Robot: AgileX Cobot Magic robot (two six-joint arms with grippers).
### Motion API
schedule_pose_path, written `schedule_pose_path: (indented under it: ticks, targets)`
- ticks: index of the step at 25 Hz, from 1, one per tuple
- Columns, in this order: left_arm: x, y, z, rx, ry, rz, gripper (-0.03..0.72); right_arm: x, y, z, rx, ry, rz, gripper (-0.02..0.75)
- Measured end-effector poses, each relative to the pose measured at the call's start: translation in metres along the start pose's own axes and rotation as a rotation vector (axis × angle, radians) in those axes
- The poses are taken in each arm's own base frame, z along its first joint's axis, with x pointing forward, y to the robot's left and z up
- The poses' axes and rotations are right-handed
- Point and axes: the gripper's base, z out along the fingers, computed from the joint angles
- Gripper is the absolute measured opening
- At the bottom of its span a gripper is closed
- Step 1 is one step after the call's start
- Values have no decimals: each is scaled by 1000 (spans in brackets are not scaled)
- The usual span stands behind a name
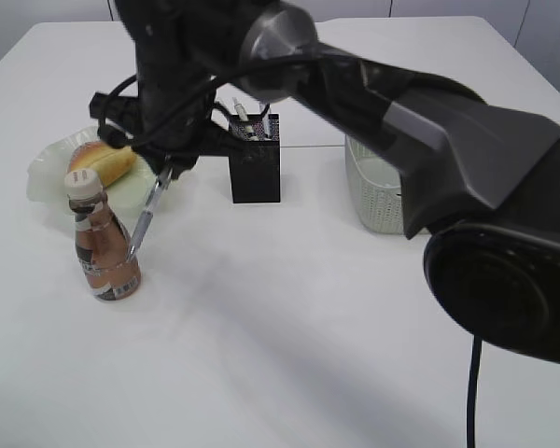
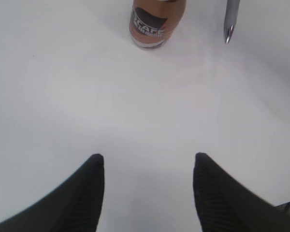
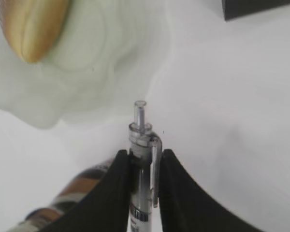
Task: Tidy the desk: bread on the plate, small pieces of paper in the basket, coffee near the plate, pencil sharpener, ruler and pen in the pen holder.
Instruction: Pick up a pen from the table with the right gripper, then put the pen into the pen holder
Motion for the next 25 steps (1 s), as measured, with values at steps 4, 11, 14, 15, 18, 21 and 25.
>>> schedule_pose_path:
  ticks: [4,11,14,15,18,21,25]
  targets:
    - [0,0,0,0,0,0,432,-38,-15,-23,-36,-86,37,111]
    - [0,0,0,0,0,0,432,-86,-47,-67,-14,-226,-1,111]
    - [0,0,0,0,0,0,432,-103,-62,-82,13,-284,-30,111]
    - [0,0,0,0,0,0,432,-109,-68,-85,20,-297,-37,111]
    - [0,0,0,0,0,0,432,-124,-84,-91,48,-324,-69,111]
    - [0,0,0,0,0,0,432,-136,-100,-92,77,-335,-96,111]
    - [0,0,0,0,0,0,432,-154,-113,-95,58,-411,-145,111]
